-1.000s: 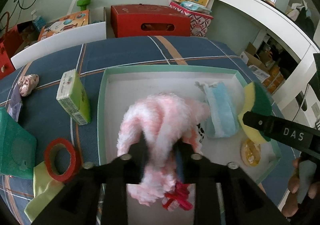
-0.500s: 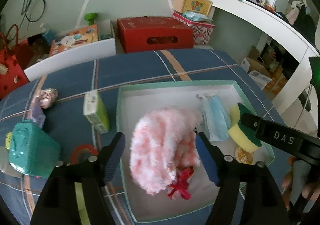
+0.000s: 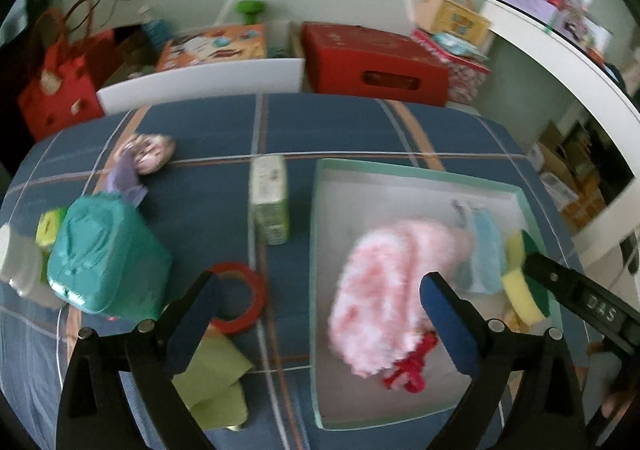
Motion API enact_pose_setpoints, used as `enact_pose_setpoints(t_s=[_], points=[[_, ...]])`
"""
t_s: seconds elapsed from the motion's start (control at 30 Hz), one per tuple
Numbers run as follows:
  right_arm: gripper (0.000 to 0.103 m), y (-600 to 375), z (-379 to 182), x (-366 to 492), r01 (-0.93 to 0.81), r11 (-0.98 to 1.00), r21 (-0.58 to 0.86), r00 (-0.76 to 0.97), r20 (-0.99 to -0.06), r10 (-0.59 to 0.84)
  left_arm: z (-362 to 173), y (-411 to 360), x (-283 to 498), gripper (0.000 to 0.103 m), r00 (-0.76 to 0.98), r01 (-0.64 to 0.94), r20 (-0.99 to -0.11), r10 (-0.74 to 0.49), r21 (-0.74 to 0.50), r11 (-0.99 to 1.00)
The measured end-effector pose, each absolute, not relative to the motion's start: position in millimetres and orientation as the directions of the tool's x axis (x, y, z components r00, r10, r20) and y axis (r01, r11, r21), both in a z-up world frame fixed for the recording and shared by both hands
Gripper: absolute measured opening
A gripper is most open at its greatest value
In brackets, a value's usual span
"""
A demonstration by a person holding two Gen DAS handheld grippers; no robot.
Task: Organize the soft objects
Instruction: 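Lower the towel and sponge into the tray and open both tools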
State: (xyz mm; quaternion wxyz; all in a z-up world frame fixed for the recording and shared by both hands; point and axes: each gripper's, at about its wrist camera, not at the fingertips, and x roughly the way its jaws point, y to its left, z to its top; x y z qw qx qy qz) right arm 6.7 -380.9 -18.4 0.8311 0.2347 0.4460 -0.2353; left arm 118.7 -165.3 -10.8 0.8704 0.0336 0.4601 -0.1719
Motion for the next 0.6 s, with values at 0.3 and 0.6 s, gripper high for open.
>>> enact_pose_setpoints(t_s=[0.3,0.6], points=[[0.103,-375.8,-13.3,8.0,0.587,0.788,0.185,0.502,-0.847,-0.176,0.2,-130.9,122.2,0.100,0.527,0.255,-0.812,-0.251,-0.131,0.958],[0.103,-339.9,3.2,18.3,0.490,0.846,0.209,0.556,-0.823,-0.119,15.1,-90.6,122.8,0.100,0.551,0.177,-0.811,-0.198,-0.118,0.977]])
